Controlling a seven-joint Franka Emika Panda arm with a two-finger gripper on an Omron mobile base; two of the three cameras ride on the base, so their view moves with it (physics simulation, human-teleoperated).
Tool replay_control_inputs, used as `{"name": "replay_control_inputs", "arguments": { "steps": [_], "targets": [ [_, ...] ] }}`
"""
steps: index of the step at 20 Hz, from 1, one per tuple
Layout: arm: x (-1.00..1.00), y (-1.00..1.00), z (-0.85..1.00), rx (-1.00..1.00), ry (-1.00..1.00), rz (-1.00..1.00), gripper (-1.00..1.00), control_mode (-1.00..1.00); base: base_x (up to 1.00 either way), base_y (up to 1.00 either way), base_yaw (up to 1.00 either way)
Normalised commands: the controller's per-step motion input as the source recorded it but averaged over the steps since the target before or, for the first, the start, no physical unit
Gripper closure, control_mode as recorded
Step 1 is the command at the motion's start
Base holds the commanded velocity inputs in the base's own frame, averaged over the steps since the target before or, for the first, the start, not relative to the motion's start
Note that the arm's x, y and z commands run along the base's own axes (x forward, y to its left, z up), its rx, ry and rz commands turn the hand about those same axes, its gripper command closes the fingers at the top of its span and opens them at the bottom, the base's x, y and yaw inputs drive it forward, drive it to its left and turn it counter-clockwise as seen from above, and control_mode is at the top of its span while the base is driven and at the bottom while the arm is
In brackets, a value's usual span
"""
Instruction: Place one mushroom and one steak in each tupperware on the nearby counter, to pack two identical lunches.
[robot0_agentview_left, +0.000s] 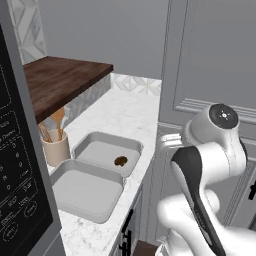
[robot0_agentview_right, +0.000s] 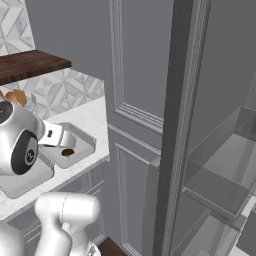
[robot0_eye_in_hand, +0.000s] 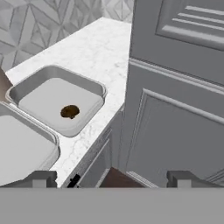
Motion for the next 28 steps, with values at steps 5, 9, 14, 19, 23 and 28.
{"name": "replay_control_inputs", "arguments": {
  "steps": [5, 9, 14, 19, 23, 28],
  "targets": [
    [0.0, 0.0, 0.0, 0.0, 0.0, 0.0, -1.0, 1.0, -0.97, -0.01, 0.0],
    [0.0, 0.0, 0.0, 0.0, 0.0, 0.0, -1.0, 1.0, -1.0, 0.28, 0.0],
    [0.0, 0.0, 0.0, 0.0, 0.0, 0.0, -1.0, 1.0, -1.0, 0.11, -0.05],
    [0.0, 0.0, 0.0, 0.0, 0.0, 0.0, -1.0, 1.0, -1.0, -0.25, -0.33],
    [0.0, 0.0, 0.0, 0.0, 0.0, 0.0, -1.0, 1.0, -0.83, -0.19, -0.49],
    [0.0, 0.0, 0.0, 0.0, 0.0, 0.0, -1.0, 1.0, -0.85, -0.1, -0.49]
  ]
}}
